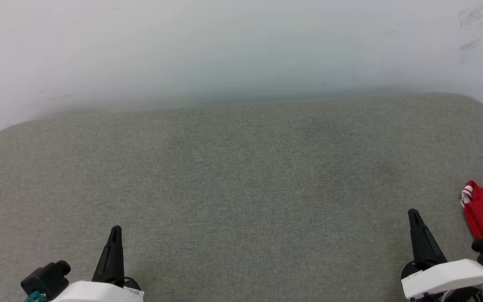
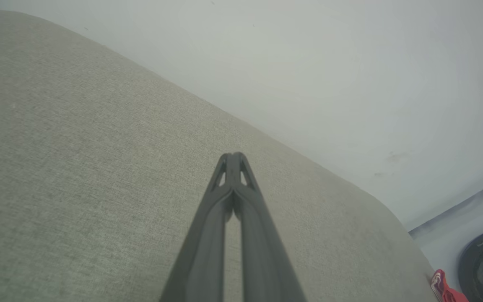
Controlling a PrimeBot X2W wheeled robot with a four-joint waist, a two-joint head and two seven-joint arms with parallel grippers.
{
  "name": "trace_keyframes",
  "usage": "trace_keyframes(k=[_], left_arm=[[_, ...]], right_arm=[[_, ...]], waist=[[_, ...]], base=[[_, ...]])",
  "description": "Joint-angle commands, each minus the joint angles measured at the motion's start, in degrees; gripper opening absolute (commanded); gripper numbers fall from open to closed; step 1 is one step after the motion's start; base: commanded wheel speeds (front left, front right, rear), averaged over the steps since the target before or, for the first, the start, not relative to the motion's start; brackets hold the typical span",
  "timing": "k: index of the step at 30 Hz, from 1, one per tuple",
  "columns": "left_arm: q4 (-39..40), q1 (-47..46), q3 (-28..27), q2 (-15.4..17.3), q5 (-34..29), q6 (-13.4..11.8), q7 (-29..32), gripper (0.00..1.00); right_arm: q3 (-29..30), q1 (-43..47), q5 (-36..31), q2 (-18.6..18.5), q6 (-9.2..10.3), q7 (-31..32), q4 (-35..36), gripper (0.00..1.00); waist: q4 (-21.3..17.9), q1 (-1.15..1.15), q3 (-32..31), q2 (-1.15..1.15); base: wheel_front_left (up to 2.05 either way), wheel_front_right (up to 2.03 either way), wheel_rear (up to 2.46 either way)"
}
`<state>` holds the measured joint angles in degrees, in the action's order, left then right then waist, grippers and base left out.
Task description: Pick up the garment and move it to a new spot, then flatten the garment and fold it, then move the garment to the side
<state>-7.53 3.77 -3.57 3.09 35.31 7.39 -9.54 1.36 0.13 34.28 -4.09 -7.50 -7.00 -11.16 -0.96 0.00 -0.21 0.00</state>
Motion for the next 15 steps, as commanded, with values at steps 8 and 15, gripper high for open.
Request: trace_keyframes(k=[8, 15], left_arm=[[-0.1, -2.7, -0.1, 0.6, 7.9, 0.0, 1.8, 0.0], [-0.8, -3.5, -0.2, 0.7, 13.4, 0.1, 3.2, 0.0]], right_arm=[[0.8, -2.4, 7.9, 0.2, 0.0, 1.8, 0.3, 0.0], [1.3, -3.0, 13.3, 0.4, 0.01, 3.1, -0.1, 0.0]], waist=[[0.1, 0.0, 0.0, 0.0], [0.1, 0.0, 0.1, 0.0]], base=[[0.0, 0.0, 0.0], [0.0, 0.0, 0.0]])
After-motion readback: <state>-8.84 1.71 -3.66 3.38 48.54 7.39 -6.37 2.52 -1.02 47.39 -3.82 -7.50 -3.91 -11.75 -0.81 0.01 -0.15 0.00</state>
